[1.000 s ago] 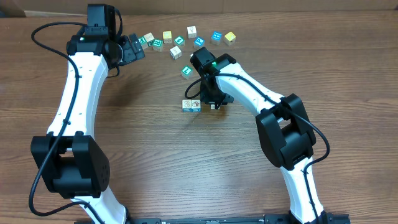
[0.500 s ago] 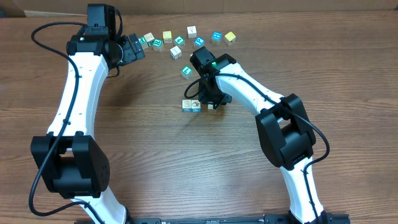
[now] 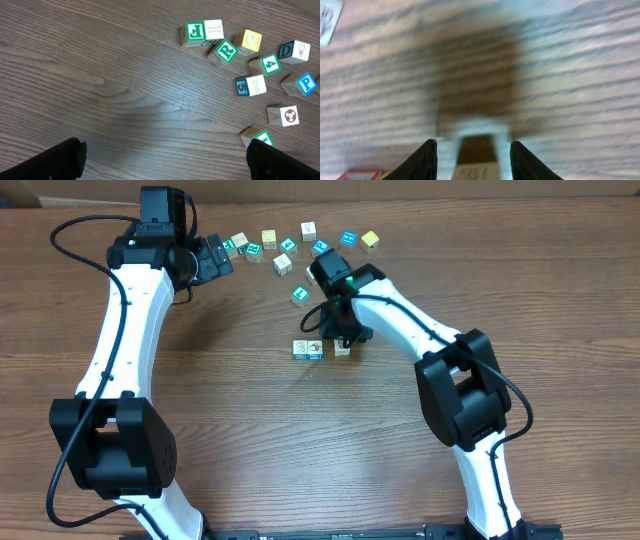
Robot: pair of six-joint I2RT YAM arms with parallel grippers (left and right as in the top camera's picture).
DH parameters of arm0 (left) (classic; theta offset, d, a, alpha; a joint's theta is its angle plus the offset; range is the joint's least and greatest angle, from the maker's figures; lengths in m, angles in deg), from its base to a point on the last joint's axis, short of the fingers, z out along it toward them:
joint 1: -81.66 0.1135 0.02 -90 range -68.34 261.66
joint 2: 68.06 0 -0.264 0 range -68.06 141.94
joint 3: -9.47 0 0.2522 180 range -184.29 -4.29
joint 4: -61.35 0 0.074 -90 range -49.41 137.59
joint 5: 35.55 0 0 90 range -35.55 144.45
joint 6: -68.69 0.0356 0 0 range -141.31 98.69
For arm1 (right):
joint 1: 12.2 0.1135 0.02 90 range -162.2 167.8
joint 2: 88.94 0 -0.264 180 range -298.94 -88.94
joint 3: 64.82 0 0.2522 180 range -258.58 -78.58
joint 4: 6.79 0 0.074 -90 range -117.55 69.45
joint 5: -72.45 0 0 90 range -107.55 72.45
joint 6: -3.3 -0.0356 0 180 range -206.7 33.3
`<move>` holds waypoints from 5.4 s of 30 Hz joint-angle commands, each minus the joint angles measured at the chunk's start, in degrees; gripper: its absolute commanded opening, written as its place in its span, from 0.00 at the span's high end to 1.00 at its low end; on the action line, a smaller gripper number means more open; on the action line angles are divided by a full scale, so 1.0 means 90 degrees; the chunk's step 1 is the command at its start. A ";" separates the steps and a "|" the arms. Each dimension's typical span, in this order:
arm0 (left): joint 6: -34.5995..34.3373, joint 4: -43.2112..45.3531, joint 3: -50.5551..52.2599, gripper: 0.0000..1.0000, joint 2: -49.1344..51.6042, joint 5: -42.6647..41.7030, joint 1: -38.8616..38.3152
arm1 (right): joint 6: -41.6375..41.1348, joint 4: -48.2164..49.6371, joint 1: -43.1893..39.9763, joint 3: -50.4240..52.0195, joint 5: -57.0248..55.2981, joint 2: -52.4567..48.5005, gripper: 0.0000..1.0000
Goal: Form a horizontal line
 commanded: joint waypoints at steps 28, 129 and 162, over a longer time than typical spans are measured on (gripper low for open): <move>0.0051 0.0012 -0.0051 0.00 -0.0039 -0.0024 -0.0034 | 0.0935 -0.1022 -0.0614 -0.0117 0.1292 0.0053 0.96; 0.0051 0.0015 -0.0051 0.00 -0.0039 -0.0024 -0.0032 | 0.1005 0.0240 -0.0053 -0.0114 0.1409 0.0053 0.95; 0.0051 0.0015 -0.0051 0.00 -0.0039 -0.0024 -0.0032 | 0.0959 0.0556 -0.0248 -0.0401 0.0396 0.0180 0.88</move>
